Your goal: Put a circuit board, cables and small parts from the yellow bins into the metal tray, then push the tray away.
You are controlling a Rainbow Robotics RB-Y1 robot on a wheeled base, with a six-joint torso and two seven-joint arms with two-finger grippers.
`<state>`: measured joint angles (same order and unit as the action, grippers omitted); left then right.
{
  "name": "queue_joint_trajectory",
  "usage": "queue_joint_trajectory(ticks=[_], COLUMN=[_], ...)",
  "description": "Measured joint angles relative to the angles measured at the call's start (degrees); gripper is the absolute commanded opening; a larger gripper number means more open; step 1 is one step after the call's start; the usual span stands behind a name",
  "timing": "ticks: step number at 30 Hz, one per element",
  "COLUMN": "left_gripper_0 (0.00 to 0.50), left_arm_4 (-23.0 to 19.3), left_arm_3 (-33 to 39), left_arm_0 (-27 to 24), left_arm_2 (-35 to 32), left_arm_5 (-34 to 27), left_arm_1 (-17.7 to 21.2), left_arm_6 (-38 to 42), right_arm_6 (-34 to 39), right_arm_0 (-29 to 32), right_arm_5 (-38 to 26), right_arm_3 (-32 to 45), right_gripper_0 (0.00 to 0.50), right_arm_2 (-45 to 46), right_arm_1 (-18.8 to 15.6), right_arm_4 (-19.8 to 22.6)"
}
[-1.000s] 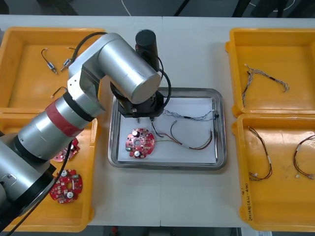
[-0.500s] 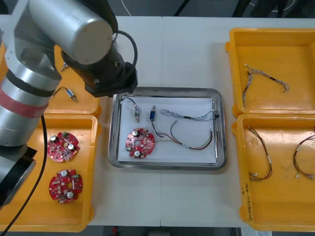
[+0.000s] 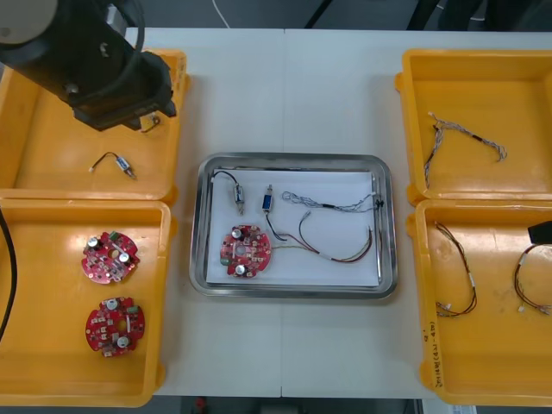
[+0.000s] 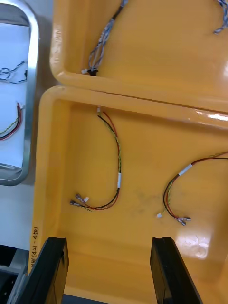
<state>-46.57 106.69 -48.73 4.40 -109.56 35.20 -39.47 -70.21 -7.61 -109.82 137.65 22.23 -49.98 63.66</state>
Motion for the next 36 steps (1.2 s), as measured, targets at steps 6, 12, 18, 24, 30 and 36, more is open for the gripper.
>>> queue_joint_trajectory(ticks=[6,12,18,24,30,36], left_gripper_0=[0.500,0.500,0.500,0.500,0.500,0.500], left_arm_4=[-2.34,-3.79,-5.05,-5.95,-6.62,-7.18], left_arm_3=[0.08,0.21,0.45,1.77,4.81,7.08], left_arm_0=[1.62,4.96,8.47,12.76,17.36,21.78], left_arm_2=[-4.39,-7.21,-9.62,-13.38,-16.33,-18.21], left_arm_5=[-0.03,-0.04,-0.05,-0.05,-0.06,-0.06], left_arm_1=[2.87,5.74,8.14,10.25,11.62,12.39], left_arm_6=[-7.25,-16.15,-16.58,-17.73,-21.96,-22.48], right_arm_6=[0.00,0.00,0.00,0.00,0.00,0.00], right_arm_0=[-5.26,-11.10,-17.71,-25.43,-30.84,-34.19], right_arm_5=[0.00,0.00,0.00,0.00,0.00,-0.01], right_arm_3=[0.52,0.55,0.57,0.59,0.61,0.61], right_gripper_0=[0.500,0.500,0.500,0.500,0.500,0.500], right_arm_2=[-6.26,-10.37,-16.44,-26.88,-36.18,-44.19], right_arm_1=[-0.44,-0.91,-1.43,-1.42,0.43,4.60], right_arm_4=[0.95,5.43,6.61,6.39,3.87,0.90])
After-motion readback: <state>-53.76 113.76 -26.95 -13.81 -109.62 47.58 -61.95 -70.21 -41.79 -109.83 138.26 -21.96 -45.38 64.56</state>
